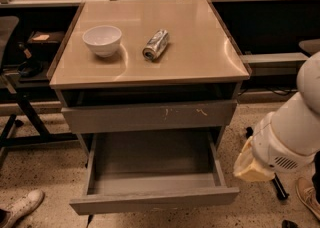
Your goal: Close middle drawer
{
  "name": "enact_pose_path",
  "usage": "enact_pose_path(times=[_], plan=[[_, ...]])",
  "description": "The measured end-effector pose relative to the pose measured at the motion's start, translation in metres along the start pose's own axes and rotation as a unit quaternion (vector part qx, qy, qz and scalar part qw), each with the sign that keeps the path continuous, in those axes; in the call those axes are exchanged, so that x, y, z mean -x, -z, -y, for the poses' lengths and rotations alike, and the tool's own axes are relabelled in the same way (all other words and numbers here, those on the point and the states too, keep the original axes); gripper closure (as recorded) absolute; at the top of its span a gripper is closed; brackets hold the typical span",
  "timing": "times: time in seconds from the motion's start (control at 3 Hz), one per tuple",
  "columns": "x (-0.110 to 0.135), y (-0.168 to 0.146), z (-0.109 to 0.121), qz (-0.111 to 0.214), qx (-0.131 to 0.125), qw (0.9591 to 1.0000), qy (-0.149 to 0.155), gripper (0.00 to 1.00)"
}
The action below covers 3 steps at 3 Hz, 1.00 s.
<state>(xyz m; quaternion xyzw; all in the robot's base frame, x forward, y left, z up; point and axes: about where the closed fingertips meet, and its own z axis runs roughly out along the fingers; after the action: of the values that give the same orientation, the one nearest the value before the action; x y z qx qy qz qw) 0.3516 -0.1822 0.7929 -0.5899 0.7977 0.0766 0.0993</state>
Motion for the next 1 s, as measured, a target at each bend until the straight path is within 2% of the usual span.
enact_pose_path(times=[0.33,0.67,1.0], plan=[[-0.014,-0.083,-0.016,0.017,0.061,0.9973,-0.038,1.00],[-0.027,-0.163,-0.020,0.029,0.118,0.9901,-0.071,1.00],[-0.027,-0.162,-0.020,0.028,0.117,0.9902,-0.070,1.00]])
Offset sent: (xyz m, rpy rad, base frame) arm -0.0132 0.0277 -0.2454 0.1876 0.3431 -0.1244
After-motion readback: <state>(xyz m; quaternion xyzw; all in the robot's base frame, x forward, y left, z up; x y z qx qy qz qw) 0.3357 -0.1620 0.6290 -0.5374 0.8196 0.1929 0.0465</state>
